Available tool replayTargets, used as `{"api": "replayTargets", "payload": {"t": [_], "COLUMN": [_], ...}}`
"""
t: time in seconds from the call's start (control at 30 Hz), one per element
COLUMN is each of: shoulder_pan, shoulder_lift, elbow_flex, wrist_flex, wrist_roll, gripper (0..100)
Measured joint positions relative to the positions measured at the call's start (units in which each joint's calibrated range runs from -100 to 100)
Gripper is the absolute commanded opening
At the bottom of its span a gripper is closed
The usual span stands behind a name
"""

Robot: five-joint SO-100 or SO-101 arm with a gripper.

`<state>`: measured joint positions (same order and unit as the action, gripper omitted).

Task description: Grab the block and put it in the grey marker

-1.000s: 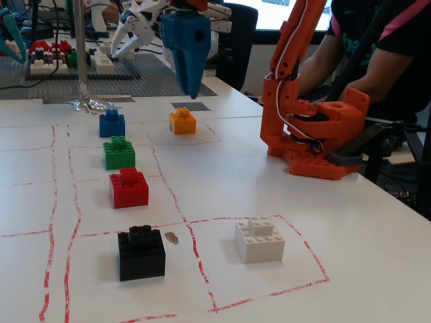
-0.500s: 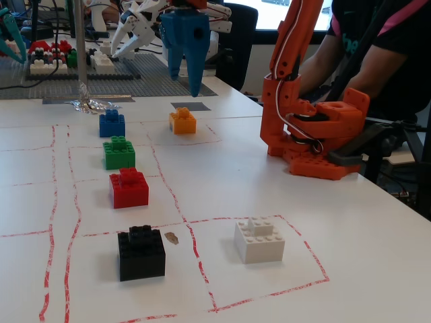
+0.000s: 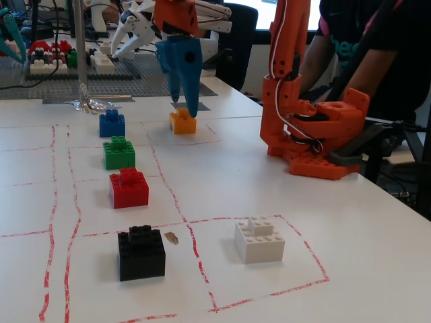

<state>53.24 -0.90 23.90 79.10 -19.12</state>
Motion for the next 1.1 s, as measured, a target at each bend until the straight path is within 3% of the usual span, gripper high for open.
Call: {"api": "replayTargets", "payload": {"t": [0.4, 0.57, 0.73, 1.1], "shoulder_pan": [0.00, -0.10, 0.10, 1.99], "shoulder_lift": [6.27, 7.65, 7.74, 7.74], "elbow_flex": [0.18, 0.18, 0.18, -0.45], "wrist_flex": [-5.06, -5.87, -5.87, -4.66], "wrist_roll": [-0.83, -1.37, -1.51, -0.73], "gripper": [34, 23, 4, 0]}}
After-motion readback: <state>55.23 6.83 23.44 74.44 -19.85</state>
